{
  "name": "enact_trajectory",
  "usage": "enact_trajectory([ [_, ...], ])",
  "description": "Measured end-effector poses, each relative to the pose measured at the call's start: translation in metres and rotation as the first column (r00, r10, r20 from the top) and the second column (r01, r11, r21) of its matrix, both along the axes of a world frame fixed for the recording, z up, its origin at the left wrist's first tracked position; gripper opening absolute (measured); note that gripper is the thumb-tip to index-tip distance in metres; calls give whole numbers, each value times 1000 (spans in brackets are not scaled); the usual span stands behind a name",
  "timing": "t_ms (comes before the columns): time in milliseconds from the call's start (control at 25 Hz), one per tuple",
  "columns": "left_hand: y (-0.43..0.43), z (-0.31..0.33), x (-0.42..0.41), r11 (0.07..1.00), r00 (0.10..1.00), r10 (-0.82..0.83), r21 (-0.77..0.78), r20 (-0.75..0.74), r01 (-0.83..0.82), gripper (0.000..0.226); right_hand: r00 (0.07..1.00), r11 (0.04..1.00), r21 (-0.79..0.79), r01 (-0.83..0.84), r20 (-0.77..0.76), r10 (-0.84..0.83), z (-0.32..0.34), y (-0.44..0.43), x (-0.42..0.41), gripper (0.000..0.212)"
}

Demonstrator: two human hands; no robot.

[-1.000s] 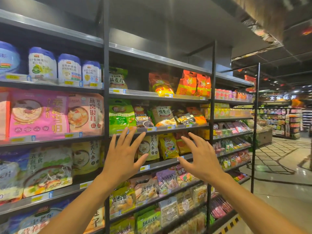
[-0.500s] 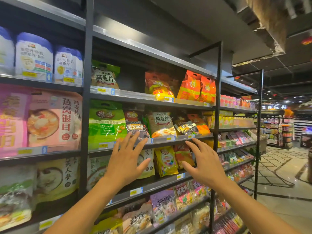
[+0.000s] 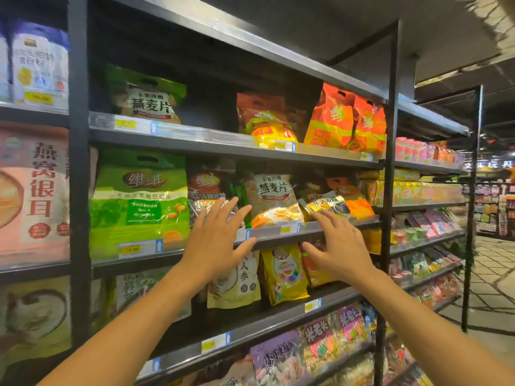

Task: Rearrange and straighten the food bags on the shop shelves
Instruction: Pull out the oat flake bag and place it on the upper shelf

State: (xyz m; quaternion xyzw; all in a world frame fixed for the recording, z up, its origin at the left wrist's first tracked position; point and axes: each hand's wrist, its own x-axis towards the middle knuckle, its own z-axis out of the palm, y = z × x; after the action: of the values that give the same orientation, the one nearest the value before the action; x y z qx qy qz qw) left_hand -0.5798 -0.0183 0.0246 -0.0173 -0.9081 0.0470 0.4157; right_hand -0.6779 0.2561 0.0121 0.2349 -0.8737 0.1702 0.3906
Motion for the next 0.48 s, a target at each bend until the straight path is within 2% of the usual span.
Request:
enact_trajectory([
  [280, 27, 31, -130, 989, 996, 87, 117, 27, -90, 75, 983, 984, 3, -178, -44, 178, 23, 12, -166, 77],
  [480, 40, 56, -222, 938, 997, 17, 343, 81, -43, 74, 963, 964, 5, -268, -29, 268, 36, 17, -274, 83],
])
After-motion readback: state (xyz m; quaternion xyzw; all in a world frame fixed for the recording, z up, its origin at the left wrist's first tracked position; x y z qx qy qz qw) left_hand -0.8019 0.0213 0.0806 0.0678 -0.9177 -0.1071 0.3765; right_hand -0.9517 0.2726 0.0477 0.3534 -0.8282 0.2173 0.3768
